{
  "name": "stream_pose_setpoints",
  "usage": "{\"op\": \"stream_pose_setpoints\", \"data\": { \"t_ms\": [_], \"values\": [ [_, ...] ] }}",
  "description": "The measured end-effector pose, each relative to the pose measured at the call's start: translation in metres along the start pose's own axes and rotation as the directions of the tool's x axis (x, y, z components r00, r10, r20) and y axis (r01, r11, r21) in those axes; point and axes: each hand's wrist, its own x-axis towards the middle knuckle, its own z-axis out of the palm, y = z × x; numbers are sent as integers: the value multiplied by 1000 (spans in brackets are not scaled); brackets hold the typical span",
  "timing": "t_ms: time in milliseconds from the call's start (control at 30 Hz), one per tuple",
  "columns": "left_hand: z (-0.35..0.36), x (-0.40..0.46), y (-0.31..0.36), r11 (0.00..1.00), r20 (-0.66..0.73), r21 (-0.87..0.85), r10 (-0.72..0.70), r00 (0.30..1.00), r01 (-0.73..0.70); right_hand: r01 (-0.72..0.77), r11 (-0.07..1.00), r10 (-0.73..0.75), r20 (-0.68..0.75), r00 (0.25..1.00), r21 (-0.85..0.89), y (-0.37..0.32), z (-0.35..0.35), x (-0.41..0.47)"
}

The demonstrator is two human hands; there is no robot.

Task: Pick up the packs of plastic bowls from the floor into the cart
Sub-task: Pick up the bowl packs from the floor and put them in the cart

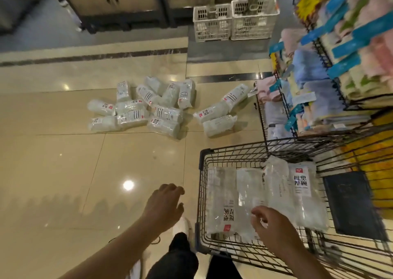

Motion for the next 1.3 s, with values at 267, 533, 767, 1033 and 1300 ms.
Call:
{"op": "stream_pose_setpoints", "data": {
  "t_ms": [267, 533, 767, 1033, 1300],
  "values": [
    [0, -51, -101, 997, -71, -31, -79, 994, 77, -3, 999, 4, 41, 999, -38, -50, 35, -8],
    [31, -39, -263, 554, 181, -742, -375, 909, 376, -294, 891, 284, 82, 955, 346, -163, 107, 41],
    [50, -56, -441, 197, 379, -809, -544, 748, 554, -326, 835, 292, 145, 945, 442, -322, 182, 101],
    [7, -29, -567, 44, 403, -832, -637, 656, 554, -268, 916, 226, 169, 959, 299, -451, 226, 176],
    [-121, 132, -648, 108, 281, -895, -615, 737, 432, -384, 904, 343, 220, 913, 189, -523, 239, 305]
  ]
}}
